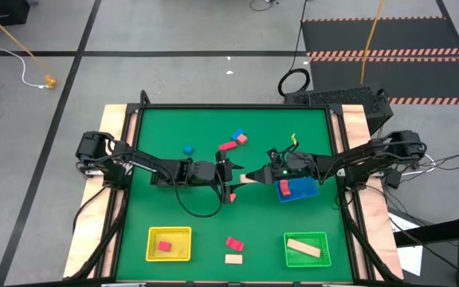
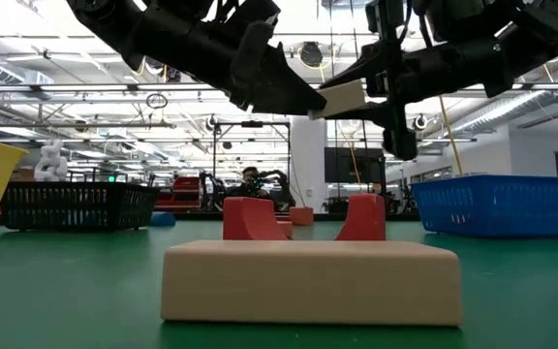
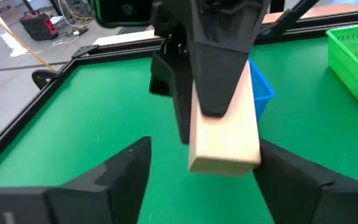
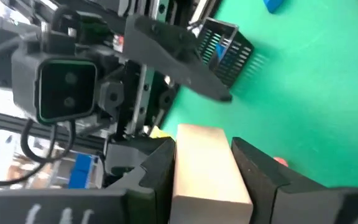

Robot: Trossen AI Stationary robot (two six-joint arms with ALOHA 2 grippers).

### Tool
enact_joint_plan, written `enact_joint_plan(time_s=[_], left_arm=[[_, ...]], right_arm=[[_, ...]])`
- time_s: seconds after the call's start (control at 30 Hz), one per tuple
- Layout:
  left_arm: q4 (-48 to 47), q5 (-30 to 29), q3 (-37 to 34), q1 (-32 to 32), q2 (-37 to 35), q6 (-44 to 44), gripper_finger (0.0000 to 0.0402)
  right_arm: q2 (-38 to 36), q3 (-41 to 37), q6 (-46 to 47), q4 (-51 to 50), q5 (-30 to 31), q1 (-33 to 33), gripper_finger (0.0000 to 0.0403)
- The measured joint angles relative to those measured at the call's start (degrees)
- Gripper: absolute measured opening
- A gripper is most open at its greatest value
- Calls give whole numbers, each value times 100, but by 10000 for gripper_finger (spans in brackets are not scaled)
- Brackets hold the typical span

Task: Sort & place blocks by color
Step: Put the top brown block into the green bin

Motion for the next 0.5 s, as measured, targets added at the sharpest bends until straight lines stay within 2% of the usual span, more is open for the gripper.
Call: enact_joint_plan(time_s=[0.13,0.23,0.4,0.5], left_arm=[[47,-74,0,2,0,3,302],[-29,-406,0,0,0,-101,314],[-446,-920,0,0,0,-271,315],[-756,-1335,0,4,0,-436,306]], right_arm=[[-396,-2,-240,-788,-38,-104,118],[-799,-2,-399,-1321,18,-167,118],[-1526,-4,-514,-1970,173,-146,118],[-1850,-2,-261,-2086,202,31,118]])
